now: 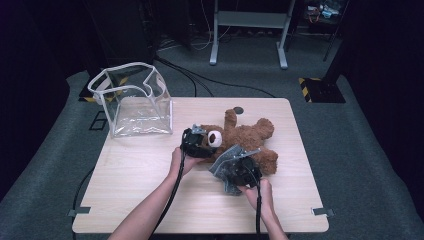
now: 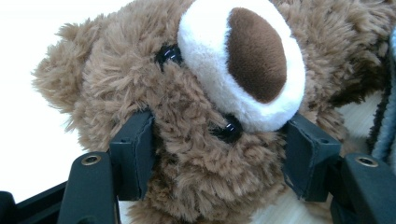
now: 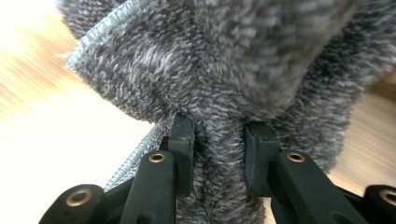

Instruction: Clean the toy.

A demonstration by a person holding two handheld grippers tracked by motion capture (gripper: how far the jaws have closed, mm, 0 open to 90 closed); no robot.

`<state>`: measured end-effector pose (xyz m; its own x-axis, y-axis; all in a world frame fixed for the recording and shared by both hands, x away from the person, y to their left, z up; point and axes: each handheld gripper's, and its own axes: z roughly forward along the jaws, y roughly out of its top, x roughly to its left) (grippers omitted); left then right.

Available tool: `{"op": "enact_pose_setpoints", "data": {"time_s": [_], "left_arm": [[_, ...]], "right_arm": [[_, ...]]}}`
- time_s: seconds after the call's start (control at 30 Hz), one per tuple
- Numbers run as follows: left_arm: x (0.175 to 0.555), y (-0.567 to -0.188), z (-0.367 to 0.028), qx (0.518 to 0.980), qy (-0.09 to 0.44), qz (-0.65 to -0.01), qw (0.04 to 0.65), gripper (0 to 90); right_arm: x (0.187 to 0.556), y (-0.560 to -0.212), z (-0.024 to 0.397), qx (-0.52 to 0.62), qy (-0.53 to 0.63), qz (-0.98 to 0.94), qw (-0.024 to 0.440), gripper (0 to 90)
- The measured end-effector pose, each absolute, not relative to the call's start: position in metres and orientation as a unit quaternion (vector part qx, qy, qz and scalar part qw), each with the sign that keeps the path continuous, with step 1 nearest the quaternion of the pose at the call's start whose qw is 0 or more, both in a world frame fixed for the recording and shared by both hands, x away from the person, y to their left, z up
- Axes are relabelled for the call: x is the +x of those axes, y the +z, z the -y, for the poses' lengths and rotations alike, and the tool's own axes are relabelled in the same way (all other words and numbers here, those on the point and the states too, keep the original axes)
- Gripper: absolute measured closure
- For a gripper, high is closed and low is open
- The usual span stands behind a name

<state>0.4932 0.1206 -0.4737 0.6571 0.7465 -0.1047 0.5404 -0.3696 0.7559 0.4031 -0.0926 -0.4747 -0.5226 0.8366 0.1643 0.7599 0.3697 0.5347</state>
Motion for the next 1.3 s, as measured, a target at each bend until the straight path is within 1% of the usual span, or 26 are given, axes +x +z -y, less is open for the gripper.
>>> {"op": "enact_pose_setpoints", "data": {"time_s": [0.1, 0.17, 0.27, 0.37, 0.5, 0.67, 0.83, 0.93, 1.07, 1.17, 1.23, 1.3], "left_arm": [[0.493, -0.474, -0.121, 0.816, 0.127, -0.394, 0.403, 34.1], [0.493, -0.474, -0.120, 0.816, 0.127, -0.395, 0.402, 34.1], [0.493, -0.474, -0.120, 0.816, 0.127, -0.395, 0.402, 34.1], [0.493, -0.474, -0.121, 0.816, 0.127, -0.395, 0.402, 34.1], [0.493, -0.473, -0.121, 0.819, 0.125, -0.393, 0.400, 34.1], [0.493, -0.474, -0.122, 0.819, 0.124, -0.391, 0.401, 34.1], [0.492, -0.474, -0.122, 0.820, 0.123, -0.390, 0.401, 34.1], [0.493, -0.474, -0.122, 0.819, 0.123, -0.390, 0.402, 34.1], [0.493, -0.474, -0.123, 0.819, 0.122, -0.390, 0.403, 34.1], [0.493, -0.474, -0.123, 0.818, 0.121, -0.391, 0.403, 34.1], [0.494, -0.474, -0.123, 0.818, 0.120, -0.392, 0.405, 34.1], [0.494, -0.474, -0.123, 0.818, 0.121, -0.391, 0.404, 34.2]], "right_arm": [[0.401, -0.460, 0.103, 0.491, 0.317, -0.807, 0.085, 69.0], [0.404, -0.446, 0.110, 0.502, 0.341, -0.787, 0.108, 68.9], [0.414, -0.436, 0.111, 0.511, 0.348, -0.774, 0.136, 68.9], [0.426, -0.441, 0.101, 0.521, 0.321, -0.774, 0.159, 68.7], [0.433, -0.458, 0.084, 0.520, 0.281, -0.788, 0.172, 68.6], [0.422, -0.475, 0.081, 0.517, 0.277, -0.796, 0.151, 69.4], [0.410, -0.480, 0.088, 0.508, 0.276, -0.808, 0.114, 69.6], [0.405, -0.475, 0.095, 0.503, 0.267, -0.816, 0.101, 69.6], [0.401, -0.450, 0.106, 0.511, 0.301, -0.794, 0.133, 69.4], [0.409, -0.435, 0.104, 0.511, 0.315, -0.785, 0.154, 69.2], [0.416, -0.432, 0.098, 0.509, 0.313, -0.787, 0.154, 69.1], [0.425, -0.436, 0.087, 0.507, 0.299, -0.794, 0.152, 69.1]]}}
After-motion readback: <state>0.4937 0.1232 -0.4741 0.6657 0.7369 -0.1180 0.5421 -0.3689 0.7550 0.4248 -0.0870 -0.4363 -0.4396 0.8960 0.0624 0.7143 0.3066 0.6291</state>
